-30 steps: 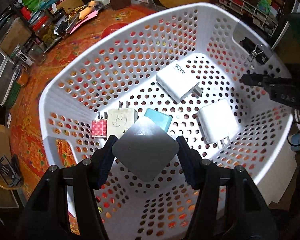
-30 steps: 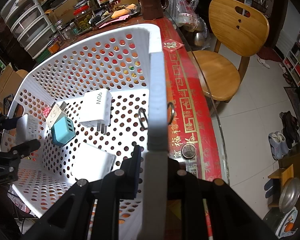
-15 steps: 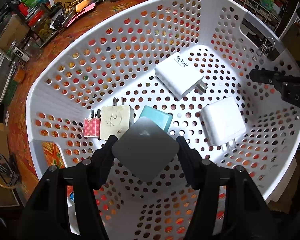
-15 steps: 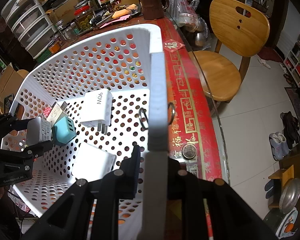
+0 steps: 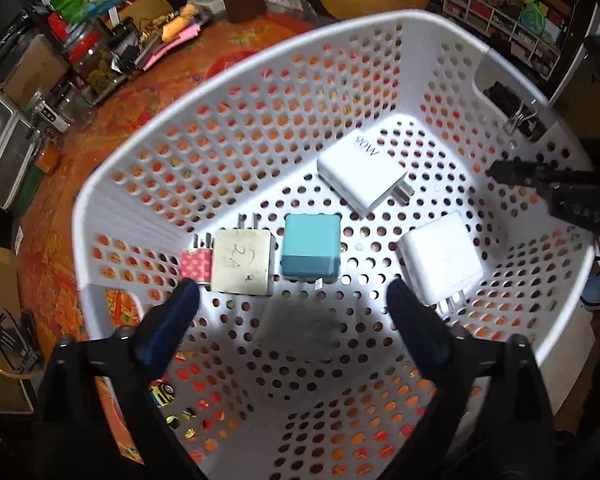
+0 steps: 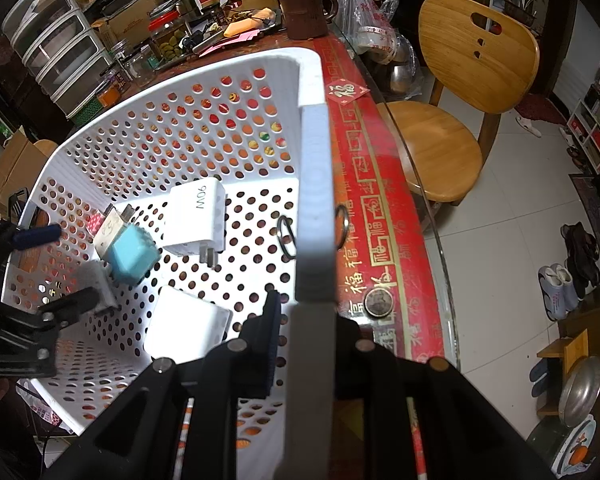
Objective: Organize rigid objects
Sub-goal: 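Move the left tool back to the table and grasp a small white USB charger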
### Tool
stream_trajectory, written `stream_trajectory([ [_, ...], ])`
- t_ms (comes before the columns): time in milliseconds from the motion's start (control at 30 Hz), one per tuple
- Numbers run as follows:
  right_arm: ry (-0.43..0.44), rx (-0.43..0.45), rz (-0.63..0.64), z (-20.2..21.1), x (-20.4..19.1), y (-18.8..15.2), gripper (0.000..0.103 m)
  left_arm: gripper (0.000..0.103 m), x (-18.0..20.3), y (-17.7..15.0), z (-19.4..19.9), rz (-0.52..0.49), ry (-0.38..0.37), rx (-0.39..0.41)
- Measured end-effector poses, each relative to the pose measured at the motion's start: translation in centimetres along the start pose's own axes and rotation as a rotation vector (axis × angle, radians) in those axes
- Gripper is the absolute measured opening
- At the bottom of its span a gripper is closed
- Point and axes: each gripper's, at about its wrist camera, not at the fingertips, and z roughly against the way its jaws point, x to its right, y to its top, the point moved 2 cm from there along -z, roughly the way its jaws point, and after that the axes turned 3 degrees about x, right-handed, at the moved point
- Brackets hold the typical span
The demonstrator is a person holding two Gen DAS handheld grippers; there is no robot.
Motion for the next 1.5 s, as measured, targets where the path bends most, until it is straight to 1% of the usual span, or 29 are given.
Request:
stream_trajectory([
  [100, 0.000, 0.000, 0.000, 0.0, 0.0, 0.0, 0.019, 0.096, -0.6, -0.1, 2.2, 0.005, 0.002, 0.048],
  [167, 0.001, 0.000, 0.000, 0.0, 0.0, 0.0, 0.019, 0.100, -1.2, -0.4, 4.5, 0.009, 0.015, 0.097],
  [233, 0.001, 0.001, -0.001, 0.0, 0.1, -0.1, 0.019, 0.102, -2.1, -0.9, 6.6, 0.022, 0.031, 0.150],
  [300, 0.002, 0.001, -0.001, 0.0, 0.1, -0.1, 0.019, 0.102, -3.7, -1.8, 9.3, 0.052, 0.071, 0.213],
  [400, 0.002, 0.001, -0.002, 0.0, 0.1, -0.1, 0.019, 0.102, -6.5, -3.7, 13.0, 0.105, 0.119, 0.282],
  [433, 0.001, 0.000, -0.001, -0.1, 0.1, -0.1, 0.019, 0.102, -7.8, -4.6, 14.0, 0.127, 0.132, 0.300],
  [500, 0.001, 0.001, 0.002, 0.0, 0.1, -0.1, 0.019, 0.102, -10.1, -6.3, 14.9, 0.160, 0.171, 0.301],
  [567, 0.001, 0.001, 0.000, 0.0, 0.1, -0.1, 0.019, 0.102, -13.0, -8.4, 14.4, 0.209, 0.234, 0.272],
  [633, 0.002, 0.003, 0.000, 0.0, 0.1, -0.1, 0.019, 0.102, -15.7, -10.8, 12.2, 0.265, 0.261, 0.209],
  [733, 0.005, 0.006, -0.002, 0.1, 0.2, -0.2, 0.019, 0.102, -18.0, -14.3, 8.2, 0.324, 0.243, 0.116],
  [867, 0.007, 0.008, -0.005, 0.1, 0.3, -0.3, 0.019, 0.102, -18.9, -17.7, 2.9, 0.371, 0.206, 0.017],
  [967, 0.007, 0.008, -0.004, 0.1, 0.3, -0.3, 0.019, 0.102, -19.5, -19.0, 0.1, 0.421, 0.166, -0.011],
  [1067, 0.007, 0.008, -0.004, 0.1, 0.3, -0.3, 0.019, 0.102, -19.7, -19.5, -2.2, 0.460, 0.130, -0.029],
  [1200, 0.007, 0.007, -0.002, 0.1, 0.3, -0.3, 0.019, 0.102, -20.2, -19.7, -4.1, 0.487, 0.129, -0.050],
  [1300, 0.007, 0.009, -0.002, 0.1, 0.3, -0.3, 0.019, 0.103, -20.2, -19.7, -5.0, 0.493, 0.149, -0.061],
  [1333, 0.007, 0.008, -0.002, 0.1, 0.3, -0.3, 0.019, 0.101, -20.2, -19.7, -5.1, 0.498, 0.138, -0.052],
  [1400, 0.007, 0.008, -0.003, 0.1, 0.3, -0.3, 0.019, 0.093, -20.0, -19.6, -5.0, 0.506, 0.130, -0.041],
  [1433, 0.007, 0.008, -0.002, 0.1, 0.3, -0.3, 0.019, 0.083, -19.9, -19.5, -4.8, 0.506, 0.129, -0.034],
  [1467, 0.006, 0.007, -0.002, 0.1, 0.3, -0.4, 0.019, 0.069, -19.8, -19.4, -4.6, 0.509, 0.125, -0.023],
  [1500, 0.006, 0.007, -0.001, 0.1, 0.3, -0.4, 0.019, 0.062, -19.7, -19.3, -4.4, 0.510, 0.119, -0.018],
])
